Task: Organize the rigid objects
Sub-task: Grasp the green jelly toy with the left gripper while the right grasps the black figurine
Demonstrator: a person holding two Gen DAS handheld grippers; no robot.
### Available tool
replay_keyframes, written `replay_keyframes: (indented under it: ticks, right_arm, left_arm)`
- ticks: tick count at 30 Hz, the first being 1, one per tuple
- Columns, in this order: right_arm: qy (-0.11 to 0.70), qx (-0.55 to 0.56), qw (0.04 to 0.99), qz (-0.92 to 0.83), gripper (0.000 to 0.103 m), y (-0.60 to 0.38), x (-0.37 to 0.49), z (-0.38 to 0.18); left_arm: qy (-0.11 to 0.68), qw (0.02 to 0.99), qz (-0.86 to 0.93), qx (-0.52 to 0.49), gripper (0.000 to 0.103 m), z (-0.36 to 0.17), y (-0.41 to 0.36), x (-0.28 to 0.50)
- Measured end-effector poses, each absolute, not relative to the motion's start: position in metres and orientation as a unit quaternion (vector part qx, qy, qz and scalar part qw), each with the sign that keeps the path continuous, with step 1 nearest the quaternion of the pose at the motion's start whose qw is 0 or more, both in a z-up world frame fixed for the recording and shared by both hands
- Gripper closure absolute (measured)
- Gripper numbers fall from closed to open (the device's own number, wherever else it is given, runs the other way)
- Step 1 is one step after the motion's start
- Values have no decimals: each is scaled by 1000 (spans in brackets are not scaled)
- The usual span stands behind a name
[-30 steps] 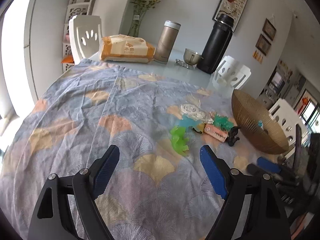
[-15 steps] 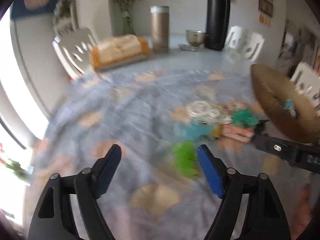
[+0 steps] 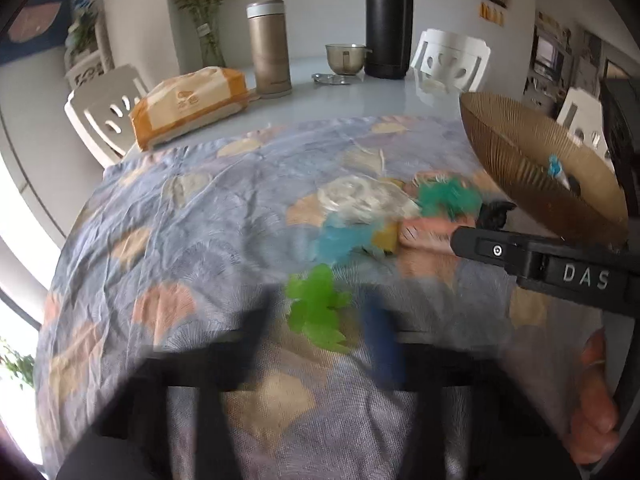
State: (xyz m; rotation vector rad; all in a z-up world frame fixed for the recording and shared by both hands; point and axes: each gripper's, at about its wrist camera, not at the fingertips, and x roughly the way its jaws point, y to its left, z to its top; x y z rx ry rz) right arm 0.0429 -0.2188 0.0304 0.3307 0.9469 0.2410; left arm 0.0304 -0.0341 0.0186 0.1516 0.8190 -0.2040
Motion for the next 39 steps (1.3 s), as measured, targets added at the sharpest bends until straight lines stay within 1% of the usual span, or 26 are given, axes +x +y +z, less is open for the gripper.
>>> replay_keyframes:
  ticks: [1,3,7,10,13,16,18,21,23,25,27,29,31,32,36,39]
  right_arm:
    - [454,169,864,136,71,-220,44,29]
    - [455,194,854,161,83,-223,47,25]
    - [446,266,836,178,83,-245,47,18]
    - [441,297,826,189,83,-255,36,18]
    - [461,293,815,195,83,-252,13,19]
    - [461,249,825,212,83,-249,-26,35]
    - [456,189,847,196,83,-244,-46,47]
    - [455,119,864,181,83,-238,-61,53]
    - [460,93,864,180,83,-237,-68,50]
    - [482,60,858,166,78,-236,-73,42]
    - [489,24,858,156,78,-238,-77,38]
    - [491,3,860,138,69,-242,-82,37]
    - [489,-1,862,132,47,-250,-87,38]
    - [489,2,863,125,46,-256,-90,38]
    - [495,31,857,136,45,-261,-89,35]
    - [494,17,857,144,40,-241,-82,34]
  left_arm:
    - [392,912,-99,75,82,20,-35,29]
    - [381,916,-107,63,82,24,-30,26]
    - [355,926,-129,24,82,32,-17,18]
    - [354,925,-133,26,82,34,-20,15]
    - [361,921,-146,25,82,38,-26,0]
    - [364,914,-176,8,82,43,-34,-29]
    - [368,913,-178,11,82,39,-42,-39]
    - [361,915,-175,24,82,35,-47,-43]
    - [353,918,-183,10,82,37,-42,-45]
    - [355,917,-180,-2,82,36,-36,-45]
    - [352,919,-180,-11,82,37,-33,-46]
    - [348,920,-182,-14,82,37,-32,-47]
    - [348,919,-185,-10,82,37,-34,-47]
    - [348,919,-185,-6,82,37,-35,-48]
    - [338,923,-185,8,82,38,-40,-52]
    - [339,922,-186,9,82,38,-40,-52]
